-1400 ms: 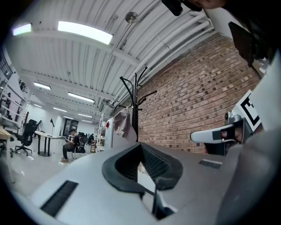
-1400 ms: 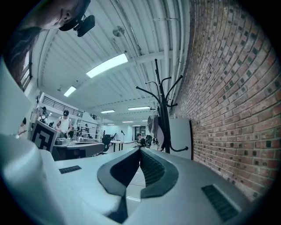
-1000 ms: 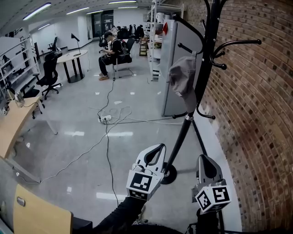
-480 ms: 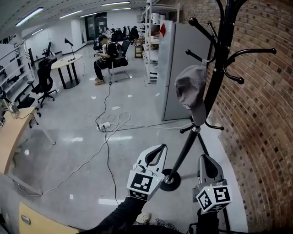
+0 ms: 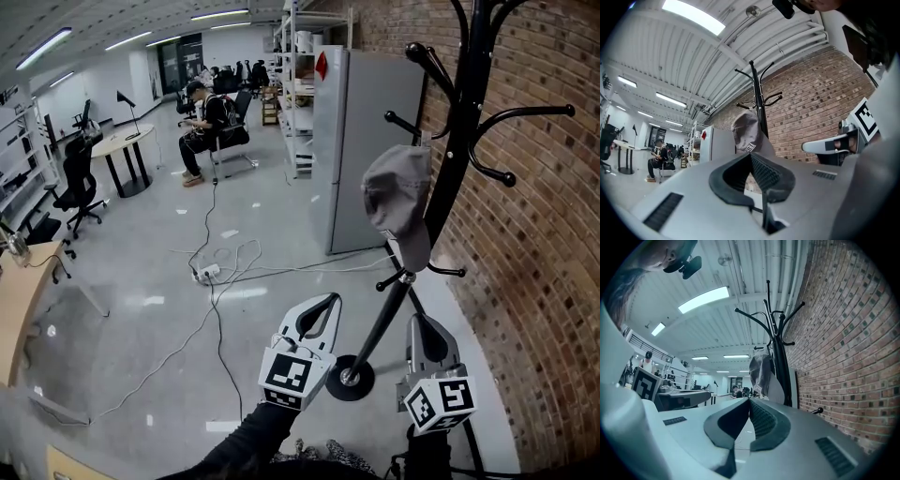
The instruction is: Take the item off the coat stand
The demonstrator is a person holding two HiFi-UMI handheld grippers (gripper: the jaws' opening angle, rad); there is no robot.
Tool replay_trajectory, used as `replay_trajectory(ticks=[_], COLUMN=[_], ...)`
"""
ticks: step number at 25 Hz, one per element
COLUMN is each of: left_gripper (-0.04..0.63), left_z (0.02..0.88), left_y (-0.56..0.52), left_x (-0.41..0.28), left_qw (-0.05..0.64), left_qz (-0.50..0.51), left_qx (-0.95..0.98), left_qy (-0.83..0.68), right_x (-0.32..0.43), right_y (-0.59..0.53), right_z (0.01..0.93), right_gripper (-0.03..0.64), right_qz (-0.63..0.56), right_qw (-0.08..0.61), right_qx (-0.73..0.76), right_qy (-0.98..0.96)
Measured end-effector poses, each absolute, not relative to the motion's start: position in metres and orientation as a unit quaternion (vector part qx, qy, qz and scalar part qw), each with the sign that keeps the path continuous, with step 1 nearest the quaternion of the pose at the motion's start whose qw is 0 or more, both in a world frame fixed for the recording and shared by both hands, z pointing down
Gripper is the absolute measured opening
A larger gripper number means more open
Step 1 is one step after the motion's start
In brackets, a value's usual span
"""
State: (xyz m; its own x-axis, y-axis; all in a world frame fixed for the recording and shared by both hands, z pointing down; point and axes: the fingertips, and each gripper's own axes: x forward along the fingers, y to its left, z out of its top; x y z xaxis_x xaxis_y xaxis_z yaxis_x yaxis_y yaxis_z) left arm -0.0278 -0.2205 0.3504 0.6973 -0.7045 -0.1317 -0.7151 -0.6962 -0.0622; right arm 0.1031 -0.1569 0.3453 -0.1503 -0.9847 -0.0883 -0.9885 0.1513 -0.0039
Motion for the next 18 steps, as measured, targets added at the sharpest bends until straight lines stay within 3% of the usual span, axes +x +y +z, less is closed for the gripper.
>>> replay_trajectory(ticks=[18], left_gripper=[0.009], left_z=[0.342], left_y=[-0.296], left_x=[0.006], left_qw=[0.047], left_qz=[0.055], left_qx=[-0.92], left_qy=[0.385], right_x=[0.13], right_y=[-0.211], right_z=[0.34], right_gripper=[0.009], right_qz=[0.04], right_qw=[0.024], right_qx=[-0.634], right_qy=[0.772])
